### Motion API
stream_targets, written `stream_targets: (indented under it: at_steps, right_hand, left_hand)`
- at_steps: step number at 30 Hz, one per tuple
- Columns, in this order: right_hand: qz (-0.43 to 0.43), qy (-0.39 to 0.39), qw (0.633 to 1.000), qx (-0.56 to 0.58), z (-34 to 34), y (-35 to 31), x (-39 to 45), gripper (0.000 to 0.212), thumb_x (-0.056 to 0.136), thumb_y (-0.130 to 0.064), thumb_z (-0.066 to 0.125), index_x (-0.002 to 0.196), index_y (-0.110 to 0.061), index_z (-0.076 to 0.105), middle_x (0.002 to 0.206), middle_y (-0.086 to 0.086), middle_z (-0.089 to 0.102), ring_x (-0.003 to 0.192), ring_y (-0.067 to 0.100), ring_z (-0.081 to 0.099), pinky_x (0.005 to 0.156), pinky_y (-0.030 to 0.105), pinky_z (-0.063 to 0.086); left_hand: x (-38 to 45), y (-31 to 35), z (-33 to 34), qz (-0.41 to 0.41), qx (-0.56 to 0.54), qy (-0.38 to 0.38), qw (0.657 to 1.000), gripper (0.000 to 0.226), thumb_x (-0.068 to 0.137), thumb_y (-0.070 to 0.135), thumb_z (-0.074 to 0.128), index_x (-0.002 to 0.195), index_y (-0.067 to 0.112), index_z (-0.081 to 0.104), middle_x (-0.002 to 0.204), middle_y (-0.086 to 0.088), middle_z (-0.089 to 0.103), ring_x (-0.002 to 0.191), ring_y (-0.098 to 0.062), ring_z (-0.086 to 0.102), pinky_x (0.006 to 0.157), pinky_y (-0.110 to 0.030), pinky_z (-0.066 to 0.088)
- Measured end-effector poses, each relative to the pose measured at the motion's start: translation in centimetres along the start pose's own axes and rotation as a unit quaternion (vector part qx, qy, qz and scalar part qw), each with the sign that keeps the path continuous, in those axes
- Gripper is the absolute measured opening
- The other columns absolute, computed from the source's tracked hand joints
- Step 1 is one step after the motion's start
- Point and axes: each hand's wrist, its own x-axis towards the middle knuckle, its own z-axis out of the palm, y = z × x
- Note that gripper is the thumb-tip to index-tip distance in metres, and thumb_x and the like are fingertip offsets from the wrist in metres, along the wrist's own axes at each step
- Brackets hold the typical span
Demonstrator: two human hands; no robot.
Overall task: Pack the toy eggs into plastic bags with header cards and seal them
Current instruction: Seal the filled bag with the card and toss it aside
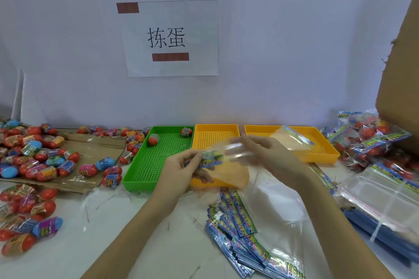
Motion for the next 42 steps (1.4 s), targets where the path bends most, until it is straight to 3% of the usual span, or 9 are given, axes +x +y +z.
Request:
stream_targets:
  at_steps: [8,12,17,23,27,30,33,36,42]
  right_hand:
    - [0.009,0.058,0.997,0.044,-0.1,0.9,-0.2,0.025,0.095,-0.018,0.071,0.111,0.002,0.074,0.105,0.016,0.078,0.095,0.029,0.077,0.079,0.029,0.061]
    - [0.011,0.067,0.997,0.03,-0.4,1.0,-0.1,0.016,0.097,-0.007,0.068,0.11,-0.003,0.076,0.106,0.014,0.079,0.099,0.028,0.076,0.083,0.03,0.061]
    - [0.013,0.084,0.994,-0.068,-3.1,0.5,-0.9,0.054,0.083,0.022,0.05,0.105,-0.016,0.082,0.111,0.006,0.078,0.111,0.022,0.072,0.095,0.041,0.057]
    - [-0.021,0.311,0.947,-0.082,-4.3,0.8,-1.0,0.066,0.067,0.026,0.029,0.083,-0.013,0.081,0.089,0.001,0.079,0.099,0.022,0.072,0.085,0.031,0.056]
    - [-0.039,0.326,0.942,-0.066,-3.1,0.5,-0.4,0.059,0.076,0.023,0.034,0.081,-0.014,0.08,0.08,-0.003,0.079,0.084,0.013,0.074,0.081,0.03,0.06]
    - [-0.061,0.29,0.954,-0.039,-1.1,0.1,-0.1,0.048,0.09,0.017,0.039,0.091,-0.011,0.078,0.087,0.002,0.079,0.089,0.018,0.076,0.079,0.027,0.061]
    - [-0.075,0.239,0.968,0.024,0.7,-0.4,0.2,0.026,0.108,-0.015,0.049,0.114,-0.008,0.073,0.105,0.007,0.079,0.1,0.022,0.075,0.087,0.029,0.061]
    - [-0.039,0.145,0.985,0.085,1.6,-0.9,0.1,0.044,0.105,-0.045,0.049,0.128,-0.01,0.066,0.114,0.009,0.077,0.106,0.022,0.075,0.094,0.031,0.059]
    - [-0.003,0.138,0.99,0.02,2.6,-0.3,-0.4,0.021,0.093,-0.017,0.076,0.112,-0.008,0.075,0.095,0.01,0.079,0.088,0.024,0.076,0.08,0.031,0.063]
  left_hand:
    - [0.1,0.9,-0.6,0.008,0.035,0.003,0.999,0.029,0.109,0.02,0.048,0.111,0.009,0.075,0.102,-0.007,0.08,0.067,-0.027,0.072,0.055,-0.025,0.056]
    - [0.0,0.8,-0.8,0.098,0.144,-0.002,0.985,0.016,0.099,0.024,0.066,0.105,0.017,0.078,0.087,-0.004,0.078,0.07,-0.024,0.072,0.058,-0.029,0.057]
    - [-0.5,0.6,-0.3,0.337,0.322,-0.076,0.882,0.017,0.094,0.019,0.075,0.109,0.016,0.081,0.102,0.009,0.076,0.098,-0.01,0.068,0.082,-0.027,0.056]
    - [-2.0,-1.1,2.3,0.397,0.436,-0.213,0.779,0.015,0.101,0.023,0.064,0.109,0.017,0.076,0.121,0.009,0.073,0.123,-0.015,0.06,0.101,-0.04,0.047]
    - [-2.4,-1.4,2.7,0.345,0.416,-0.211,0.814,0.019,0.104,0.022,0.058,0.117,0.016,0.071,0.119,0.008,0.074,0.119,-0.013,0.062,0.104,-0.033,0.044]
    - [-2.3,-0.5,2.9,0.234,0.3,-0.113,0.918,0.013,0.106,0.015,0.057,0.112,0.016,0.068,0.1,0.006,0.074,0.093,-0.013,0.07,0.081,-0.034,0.056]
    - [-1.7,0.3,2.5,0.129,0.11,0.022,0.985,0.017,0.107,0.011,0.055,0.119,0.019,0.065,0.094,-0.001,0.08,0.085,-0.019,0.078,0.071,-0.037,0.063]
    - [-0.9,0.9,1.8,0.052,-0.049,0.072,0.995,0.023,0.108,0.007,0.051,0.126,0.014,0.063,0.095,-0.014,0.08,0.086,-0.031,0.079,0.072,-0.034,0.064]
    - [-0.5,0.9,0.9,-0.049,-0.158,0.047,0.985,0.024,0.106,0.011,0.053,0.124,0.004,0.067,0.102,-0.021,0.077,0.083,-0.031,0.078,0.067,-0.03,0.064]
